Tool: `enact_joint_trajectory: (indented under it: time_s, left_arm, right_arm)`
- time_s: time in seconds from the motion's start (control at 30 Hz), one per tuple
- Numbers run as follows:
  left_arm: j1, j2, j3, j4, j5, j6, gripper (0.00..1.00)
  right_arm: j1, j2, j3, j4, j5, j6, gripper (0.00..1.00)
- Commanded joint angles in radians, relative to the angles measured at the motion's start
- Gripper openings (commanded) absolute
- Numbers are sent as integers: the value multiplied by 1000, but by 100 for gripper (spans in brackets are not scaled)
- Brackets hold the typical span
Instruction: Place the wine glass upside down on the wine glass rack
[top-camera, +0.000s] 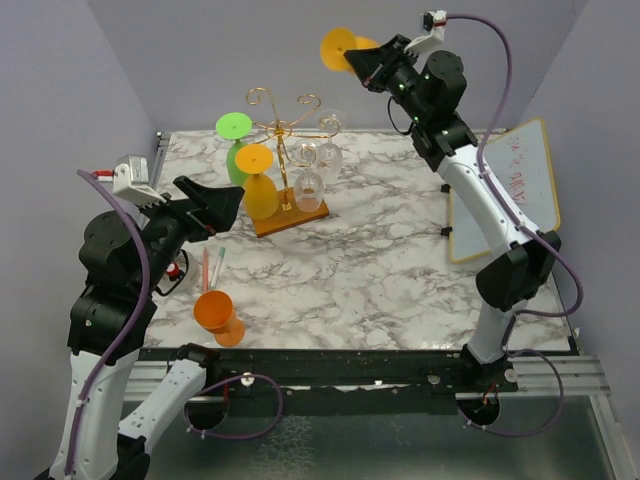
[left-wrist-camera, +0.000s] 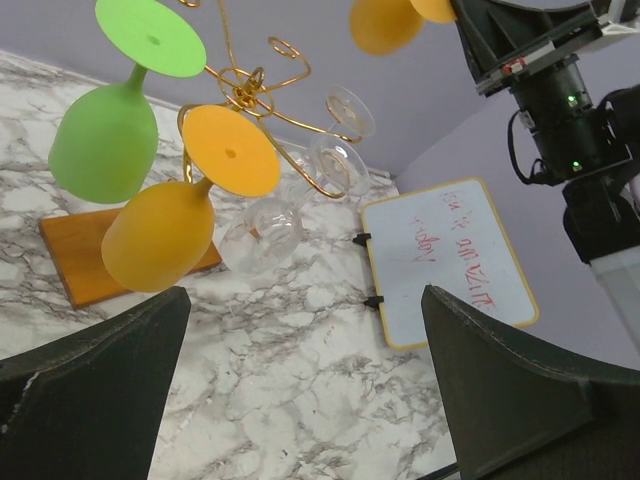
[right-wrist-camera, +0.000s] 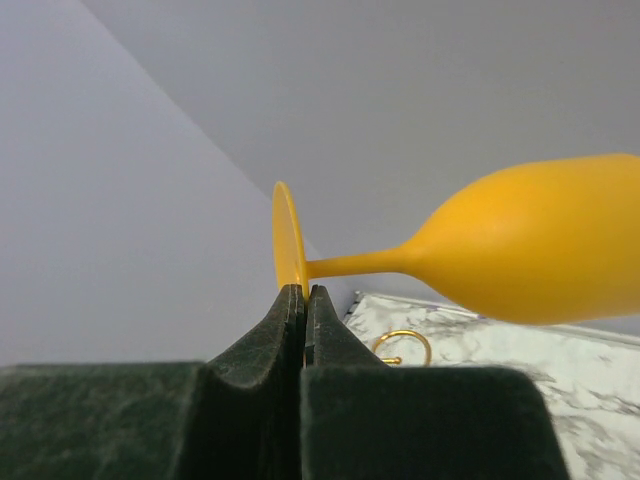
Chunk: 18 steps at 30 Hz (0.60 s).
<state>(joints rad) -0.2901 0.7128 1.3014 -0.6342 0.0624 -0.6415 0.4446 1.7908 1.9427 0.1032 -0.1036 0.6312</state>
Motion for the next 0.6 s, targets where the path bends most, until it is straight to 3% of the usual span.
enact_joint_trajectory:
  time_s: [0.0,0.23,0.57]
  left_arm:
    - [-1,-17,4,-19,5,31,99]
    - [-1,-32,1,-24,3,42,99]
    - [-1,-57,-32,-25,25,41,99]
  right_arm:
    - [-2,143,164,25,-235,63,0]
    - [-2,323,329,38,-360,223,0]
    - [22,424,363,69,-448,307,1]
